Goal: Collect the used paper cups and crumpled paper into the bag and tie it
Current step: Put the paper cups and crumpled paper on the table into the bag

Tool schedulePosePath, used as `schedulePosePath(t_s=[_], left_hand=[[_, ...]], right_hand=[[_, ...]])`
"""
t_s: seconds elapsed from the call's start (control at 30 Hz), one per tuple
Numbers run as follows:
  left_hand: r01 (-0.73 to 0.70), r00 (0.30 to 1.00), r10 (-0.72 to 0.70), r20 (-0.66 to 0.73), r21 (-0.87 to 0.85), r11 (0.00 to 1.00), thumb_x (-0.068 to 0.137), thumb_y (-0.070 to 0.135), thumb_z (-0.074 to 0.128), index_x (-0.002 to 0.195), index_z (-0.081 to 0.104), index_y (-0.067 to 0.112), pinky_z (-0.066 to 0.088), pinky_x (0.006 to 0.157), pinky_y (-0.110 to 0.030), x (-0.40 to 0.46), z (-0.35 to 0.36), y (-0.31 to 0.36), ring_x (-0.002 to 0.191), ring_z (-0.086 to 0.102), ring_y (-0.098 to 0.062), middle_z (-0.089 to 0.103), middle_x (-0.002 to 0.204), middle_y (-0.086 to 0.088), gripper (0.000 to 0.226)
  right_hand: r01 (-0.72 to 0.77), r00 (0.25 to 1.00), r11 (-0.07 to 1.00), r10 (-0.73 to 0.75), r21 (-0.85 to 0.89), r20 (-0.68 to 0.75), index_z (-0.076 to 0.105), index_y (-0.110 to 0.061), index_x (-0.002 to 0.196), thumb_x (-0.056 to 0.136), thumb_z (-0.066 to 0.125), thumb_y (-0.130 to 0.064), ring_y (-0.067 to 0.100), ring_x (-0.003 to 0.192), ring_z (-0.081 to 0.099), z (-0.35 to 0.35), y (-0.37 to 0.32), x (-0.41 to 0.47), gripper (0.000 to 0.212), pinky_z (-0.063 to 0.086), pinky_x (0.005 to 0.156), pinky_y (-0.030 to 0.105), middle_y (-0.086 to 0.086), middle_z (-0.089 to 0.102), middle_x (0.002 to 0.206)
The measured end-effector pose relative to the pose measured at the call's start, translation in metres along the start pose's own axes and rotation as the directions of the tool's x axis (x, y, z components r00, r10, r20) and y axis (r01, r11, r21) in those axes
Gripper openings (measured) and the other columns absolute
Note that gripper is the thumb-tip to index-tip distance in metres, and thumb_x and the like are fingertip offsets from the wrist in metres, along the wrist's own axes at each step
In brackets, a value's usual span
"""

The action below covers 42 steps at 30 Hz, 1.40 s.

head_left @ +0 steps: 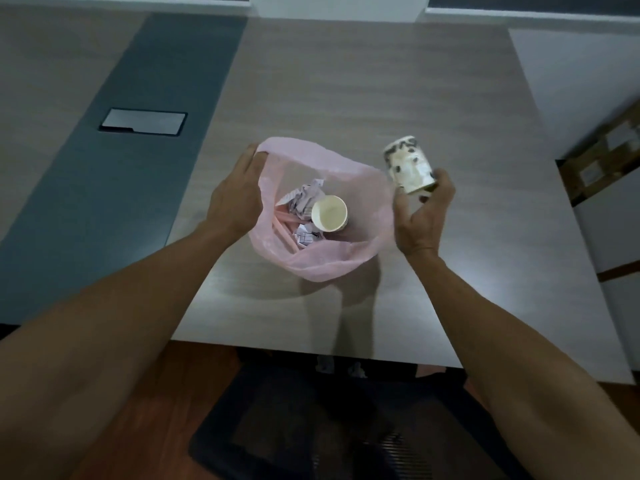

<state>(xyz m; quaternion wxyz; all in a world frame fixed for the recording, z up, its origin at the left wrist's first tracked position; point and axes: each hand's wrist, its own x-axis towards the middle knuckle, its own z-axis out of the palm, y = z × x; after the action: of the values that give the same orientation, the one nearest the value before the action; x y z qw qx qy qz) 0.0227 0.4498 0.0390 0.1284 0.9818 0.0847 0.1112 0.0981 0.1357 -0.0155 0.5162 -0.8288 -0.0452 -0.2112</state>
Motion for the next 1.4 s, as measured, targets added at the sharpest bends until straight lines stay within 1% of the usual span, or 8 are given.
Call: schedulePosePath(t_s=[0.17,0.33,0.43,0.53,0.63,0.7,1.17,1.4], left_hand=[[0.045,0.999,-0.044,0.014,-0.035,0.998,0.092,-0.009,0.047,0.153,0.035,0.018,0.051,0.094,-0.053,0.006,-0.003,0.002,0.123,0.056,-0.039,0.026,0.166,0.000,0.068],[0.032,0.999,-0.031,0.017,-0.037,0.999,0.090,-0.008,0.049,0.152,0.034,0.021,0.052,0.093,-0.053,0.008,0.000,-0.008,0.123,0.057,-0.037,0.028,0.165,0.001,0.070],[0.042,0.999,-0.042,0.000,-0.054,0.998,0.089,-0.010,0.049,0.152,0.035,0.019,0.053,0.095,-0.054,0.005,0.001,-0.016,0.125,0.056,-0.038,0.030,0.164,-0.001,0.070],[0.067,0.998,-0.067,-0.006,-0.063,0.996,0.090,-0.010,0.046,0.152,0.036,0.016,0.051,0.094,-0.054,-0.001,0.003,-0.022,0.123,0.057,-0.040,0.031,0.163,-0.002,0.068],[0.050,0.998,-0.052,-0.029,-0.073,0.996,0.091,-0.009,0.050,0.149,0.037,0.018,0.055,0.090,-0.054,-0.007,0.008,-0.033,0.116,0.060,-0.039,0.035,0.160,-0.002,0.066],[0.057,0.998,-0.060,-0.032,-0.078,0.995,0.092,-0.007,0.054,0.150,0.037,0.017,0.055,0.092,-0.054,-0.009,0.010,-0.040,0.117,0.060,-0.039,0.038,0.158,-0.004,0.064],[-0.016,0.994,-0.015,-0.105,-0.291,0.957,0.102,0.010,0.030,0.154,0.031,0.024,0.049,0.103,-0.050,0.005,0.009,0.067,0.126,0.054,-0.036,0.040,0.157,-0.001,0.053],[-0.068,0.998,0.069,-0.001,-0.185,0.980,0.102,0.010,0.038,0.159,0.023,0.028,0.046,0.103,-0.047,-0.002,0.044,0.134,0.128,0.052,-0.036,0.032,0.163,-0.003,0.061]], right_hand=[[0.450,0.821,0.893,-0.426,0.028,0.381,0.040,0.002,0.137,0.088,0.075,-0.026,0.033,0.124,0.048,0.038,-0.042,-0.030,0.066,0.047,0.103,0.042,0.017,0.043,0.136],[0.488,0.745,0.832,-0.240,-0.264,0.622,0.031,-0.020,0.156,0.092,0.057,-0.064,0.028,0.145,0.036,0.073,-0.047,-0.047,0.082,0.032,0.117,0.049,0.009,0.034,0.161],[0.350,0.881,0.863,-0.171,-0.365,0.440,0.026,-0.017,0.159,0.096,0.050,-0.059,0.028,0.150,0.027,0.069,-0.046,-0.045,0.079,0.022,0.118,0.046,0.010,0.027,0.165],[-0.080,0.979,0.870,0.161,-0.487,0.127,0.018,-0.016,0.159,0.093,0.055,-0.053,0.031,0.151,0.022,0.066,-0.040,-0.029,0.085,0.022,0.117,0.051,0.014,0.022,0.165],[-0.546,0.772,0.755,0.622,-0.364,0.131,0.041,-0.012,0.145,0.089,0.059,-0.049,0.034,0.130,0.051,0.069,-0.025,-0.008,0.070,0.041,0.106,0.050,0.018,0.050,0.147],[-0.665,0.691,0.727,0.685,-0.168,0.229,0.066,-0.007,0.102,0.090,0.053,-0.033,0.036,0.097,0.069,0.071,-0.020,0.002,0.032,0.058,0.087,0.049,0.022,0.070,0.112],[-0.303,0.947,0.905,0.321,-0.299,0.012,0.055,-0.012,0.096,0.105,0.039,-0.026,0.025,0.088,0.059,-0.056,-0.051,0.069,0.023,0.046,0.073,0.036,0.004,0.059,0.095],[-0.294,0.934,0.814,0.355,-0.500,0.028,0.057,-0.008,0.110,0.107,0.036,-0.032,0.028,0.090,0.059,-0.121,-0.015,0.077,0.032,0.051,0.079,0.042,0.006,0.059,0.098]])
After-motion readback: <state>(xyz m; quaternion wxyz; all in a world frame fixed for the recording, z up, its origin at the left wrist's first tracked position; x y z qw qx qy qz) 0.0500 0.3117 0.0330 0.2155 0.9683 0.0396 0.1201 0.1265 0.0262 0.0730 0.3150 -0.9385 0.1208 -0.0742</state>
